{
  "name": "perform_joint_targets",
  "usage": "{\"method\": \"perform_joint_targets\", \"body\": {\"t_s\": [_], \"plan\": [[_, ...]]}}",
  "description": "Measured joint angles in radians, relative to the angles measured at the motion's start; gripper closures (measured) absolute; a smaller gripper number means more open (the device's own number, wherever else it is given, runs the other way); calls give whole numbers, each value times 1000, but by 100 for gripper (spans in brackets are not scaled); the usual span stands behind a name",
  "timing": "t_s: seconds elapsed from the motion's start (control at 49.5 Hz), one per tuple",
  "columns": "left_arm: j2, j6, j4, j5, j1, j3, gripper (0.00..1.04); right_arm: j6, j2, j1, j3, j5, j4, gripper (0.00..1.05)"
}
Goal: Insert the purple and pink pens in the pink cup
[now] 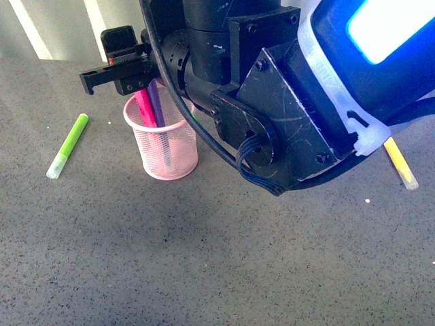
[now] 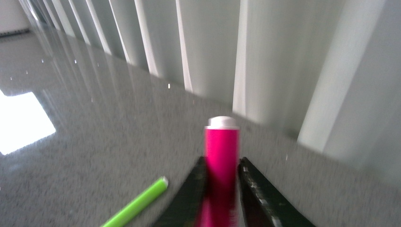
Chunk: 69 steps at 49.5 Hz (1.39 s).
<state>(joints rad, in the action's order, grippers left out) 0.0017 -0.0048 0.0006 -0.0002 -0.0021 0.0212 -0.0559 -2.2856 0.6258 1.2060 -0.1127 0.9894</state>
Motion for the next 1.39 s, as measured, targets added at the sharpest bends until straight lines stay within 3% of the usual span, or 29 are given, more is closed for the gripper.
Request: {"method": "perform_joint_targets", "body": {"t_s": [0.162,0.303,0.485,0.666,0.808,0.828,0.868,0.949,1.312,1.393], "plan": [[0,0,0,0,0,0,7,-35,69,-12,-45,11,-12,32],[0,0,0,0,0,0,7,-64,235,-48,-130,92,-87,5],[0,0,0,0,0,0,7,-113,536,-145,-323,200,-330,7],[0,0,0,0,0,0,7,-92,941,-308,-583,279,-608,7],[0,0,0,3,0,0,7,-82,1072,-337,-629,281,-635,7],[0,0,0,3,0,0,7,-73,1066,-334,-637,296,-608,8],[0,0,0,0,0,0,7,-17,1049,-335,-710,365,-406,18],[0,0,0,-5,0,0,7,30,1078,-362,-827,352,-200,36],[0,0,0,-1,0,0,7,53,1304,-474,-1026,248,-200,97],[0,0,0,-1,0,0,7,55,1349,-491,-1052,236,-217,101]]}}
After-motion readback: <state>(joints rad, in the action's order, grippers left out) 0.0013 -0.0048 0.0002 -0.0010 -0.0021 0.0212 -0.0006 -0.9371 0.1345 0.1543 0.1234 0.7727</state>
